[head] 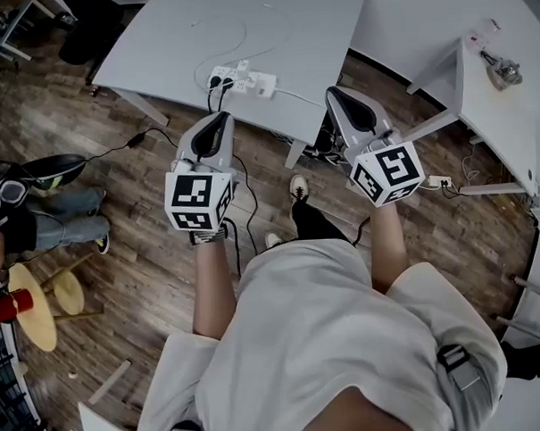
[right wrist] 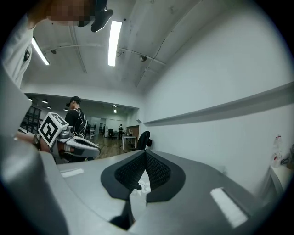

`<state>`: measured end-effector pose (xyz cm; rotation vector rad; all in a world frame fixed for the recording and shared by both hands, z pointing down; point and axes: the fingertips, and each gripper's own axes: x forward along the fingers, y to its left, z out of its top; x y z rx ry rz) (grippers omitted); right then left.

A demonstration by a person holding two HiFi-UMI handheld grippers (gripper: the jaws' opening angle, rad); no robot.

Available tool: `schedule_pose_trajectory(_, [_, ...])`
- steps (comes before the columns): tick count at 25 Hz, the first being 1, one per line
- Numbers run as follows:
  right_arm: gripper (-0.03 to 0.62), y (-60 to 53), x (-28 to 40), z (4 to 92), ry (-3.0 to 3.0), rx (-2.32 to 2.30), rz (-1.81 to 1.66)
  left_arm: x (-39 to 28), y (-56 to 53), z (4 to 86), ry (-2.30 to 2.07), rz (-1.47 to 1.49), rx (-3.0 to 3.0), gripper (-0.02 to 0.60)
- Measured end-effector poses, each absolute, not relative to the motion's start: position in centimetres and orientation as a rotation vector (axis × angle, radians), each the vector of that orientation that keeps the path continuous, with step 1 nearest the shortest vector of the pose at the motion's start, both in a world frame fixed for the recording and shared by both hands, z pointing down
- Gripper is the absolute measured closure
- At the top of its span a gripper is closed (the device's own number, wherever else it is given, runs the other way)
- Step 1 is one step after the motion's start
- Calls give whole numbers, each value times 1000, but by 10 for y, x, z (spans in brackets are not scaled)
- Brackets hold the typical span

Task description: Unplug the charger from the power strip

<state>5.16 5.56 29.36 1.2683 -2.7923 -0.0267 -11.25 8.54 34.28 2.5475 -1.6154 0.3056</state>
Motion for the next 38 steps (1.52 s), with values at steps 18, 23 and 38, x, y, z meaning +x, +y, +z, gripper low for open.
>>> schedule_pose_trajectory(18, [591,-115,39,347,-2810,1021,70,-96,-65,392,-1663,390,2358,546])
schedule_pose_trajectory(23, [591,-142,32,378,-2795,921,101,-94,-79,425,-1659,431,2281,537])
schedule_pose_trajectory(38, [545,-154,1,516,-2546,756,233,-100,-80,553,-1425,544,2088,449])
